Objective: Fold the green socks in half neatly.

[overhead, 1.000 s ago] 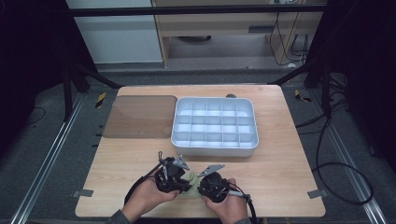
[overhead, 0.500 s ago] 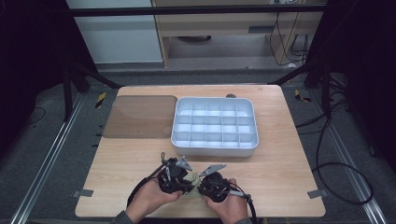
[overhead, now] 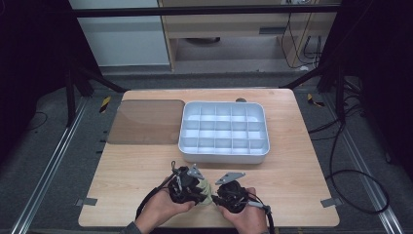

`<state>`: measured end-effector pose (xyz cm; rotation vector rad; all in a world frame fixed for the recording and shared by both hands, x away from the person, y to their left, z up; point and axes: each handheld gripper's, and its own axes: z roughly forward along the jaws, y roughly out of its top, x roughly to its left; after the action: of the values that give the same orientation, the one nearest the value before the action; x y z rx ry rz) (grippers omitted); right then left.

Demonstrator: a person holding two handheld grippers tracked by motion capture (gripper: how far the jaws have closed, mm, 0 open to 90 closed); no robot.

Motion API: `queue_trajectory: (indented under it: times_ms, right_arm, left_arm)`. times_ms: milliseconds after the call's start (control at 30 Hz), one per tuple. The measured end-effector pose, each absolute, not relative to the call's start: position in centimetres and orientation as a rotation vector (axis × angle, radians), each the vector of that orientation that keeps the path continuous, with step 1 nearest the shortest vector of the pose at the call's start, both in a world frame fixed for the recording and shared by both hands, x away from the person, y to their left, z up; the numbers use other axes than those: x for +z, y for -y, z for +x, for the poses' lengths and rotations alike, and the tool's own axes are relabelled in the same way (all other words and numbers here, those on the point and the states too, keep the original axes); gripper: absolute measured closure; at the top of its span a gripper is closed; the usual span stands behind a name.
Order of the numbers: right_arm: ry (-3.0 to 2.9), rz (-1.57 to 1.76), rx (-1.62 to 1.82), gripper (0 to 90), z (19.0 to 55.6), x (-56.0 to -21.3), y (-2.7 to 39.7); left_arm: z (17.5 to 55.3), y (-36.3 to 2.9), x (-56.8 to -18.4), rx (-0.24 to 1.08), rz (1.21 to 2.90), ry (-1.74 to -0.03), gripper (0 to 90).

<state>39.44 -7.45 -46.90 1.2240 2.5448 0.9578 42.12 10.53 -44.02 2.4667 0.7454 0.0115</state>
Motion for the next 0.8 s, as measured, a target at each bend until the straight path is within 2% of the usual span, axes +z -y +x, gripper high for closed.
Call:
queue_trajectory:
  times_ms: [300, 433, 800]
  right_arm:
    - [-2.508, 1.234, 0.959, 68.3, 39.4, -45.6, 8.3]
    - [-2.5, 1.22, 0.977, 62.8, 39.4, -44.7, 7.6]
    - [-2.517, 1.195, 0.956, 56.6, 39.6, -44.8, 5.5]
  left_arm:
    - [41.8, -11.9, -41.9, 0.068, 2.416, -0.747, 63.1]
    - [42.5, -13.4, -41.5, 0.113, 2.41, -0.786, 60.0]
    - [42.3, -15.0, -43.0, 0.149, 2.427, -0.817, 54.4]
